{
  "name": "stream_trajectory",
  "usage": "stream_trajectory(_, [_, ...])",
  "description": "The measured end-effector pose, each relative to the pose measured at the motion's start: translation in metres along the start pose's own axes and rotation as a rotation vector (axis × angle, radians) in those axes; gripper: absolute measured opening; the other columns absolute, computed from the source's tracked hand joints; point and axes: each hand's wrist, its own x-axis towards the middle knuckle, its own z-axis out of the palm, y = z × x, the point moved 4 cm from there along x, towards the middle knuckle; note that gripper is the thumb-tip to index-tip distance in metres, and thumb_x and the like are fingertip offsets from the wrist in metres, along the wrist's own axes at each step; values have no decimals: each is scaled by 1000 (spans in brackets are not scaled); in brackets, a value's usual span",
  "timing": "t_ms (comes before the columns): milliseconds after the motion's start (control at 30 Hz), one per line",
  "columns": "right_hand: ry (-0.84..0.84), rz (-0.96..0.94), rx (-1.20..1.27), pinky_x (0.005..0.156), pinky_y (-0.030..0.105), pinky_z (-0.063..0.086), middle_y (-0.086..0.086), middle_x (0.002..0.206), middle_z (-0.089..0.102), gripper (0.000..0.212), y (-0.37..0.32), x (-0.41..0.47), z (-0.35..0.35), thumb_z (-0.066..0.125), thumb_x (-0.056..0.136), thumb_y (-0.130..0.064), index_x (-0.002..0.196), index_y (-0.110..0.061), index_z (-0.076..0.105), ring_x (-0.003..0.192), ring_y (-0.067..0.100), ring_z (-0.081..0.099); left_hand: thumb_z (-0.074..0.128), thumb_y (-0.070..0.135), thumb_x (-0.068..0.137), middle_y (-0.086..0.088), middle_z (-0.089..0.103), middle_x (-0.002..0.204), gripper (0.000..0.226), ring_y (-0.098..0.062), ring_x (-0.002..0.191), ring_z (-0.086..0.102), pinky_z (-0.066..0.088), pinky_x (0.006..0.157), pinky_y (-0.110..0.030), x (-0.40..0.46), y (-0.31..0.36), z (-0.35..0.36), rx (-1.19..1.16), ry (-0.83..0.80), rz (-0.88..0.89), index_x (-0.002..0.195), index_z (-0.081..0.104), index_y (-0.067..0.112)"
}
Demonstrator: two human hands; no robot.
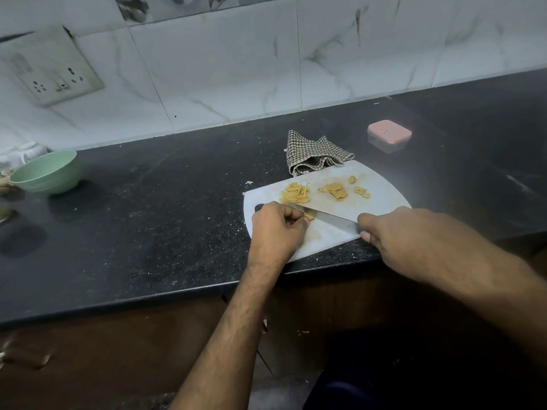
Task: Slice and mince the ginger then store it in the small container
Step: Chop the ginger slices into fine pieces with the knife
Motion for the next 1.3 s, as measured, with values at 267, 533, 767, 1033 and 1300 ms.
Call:
stream_trajectory(267, [4, 28, 24, 61, 35, 42, -1, 79, 49, 18, -13, 7, 6, 37, 101, -16, 94, -31, 31, 66, 17, 46, 75, 20, 90, 9, 67, 74, 10, -2, 63, 54, 39, 55, -7, 2, -1, 3, 50, -27, 13, 80, 73, 19])
stream_trajectory(533, [74, 8, -4, 57, 32, 33, -5, 77, 47, 15, -12, -4, -2, 29, 107, -38, 102, -31, 41, 64, 15, 42, 70, 20, 90, 10, 64, 75, 10, -3, 71, 57, 42, 61, -13, 2, 2, 2, 133, 8, 58, 79, 69, 19])
stream_trajectory(767, [15, 18, -60, 63, 33, 39, -5, 78, 45, 13, -6, -11, -12, 31, 106, -37, 100, -31, 40, 69, 18, 46, 70, 20, 88, 10, 65, 79, 8, -4, 74, 58, 46, 67, -19, -1, 4, 6, 131, 14, 69, 81, 70, 18])
stream_trajectory(1033, [10, 40, -70, 65, 33, 45, -5, 78, 46, 13, -4, -2, -9, 39, 103, -25, 92, -33, 35, 69, 18, 49, 73, 23, 88, 10, 64, 82, 9, -4, 73, 58, 47, 67, -19, 1, 0, 4, 123, 27, 57, 80, 71, 18])
stream_trajectory(1300, [19, -25, 58, 62, 35, 44, -1, 79, 51, 17, -5, 13, 14, 29, 107, -38, 92, -31, 30, 68, 17, 50, 77, 20, 87, 10, 71, 74, 8, -1, 65, 59, 50, 66, -16, -1, -1, 3, 44, 37, 41, 80, 76, 17])
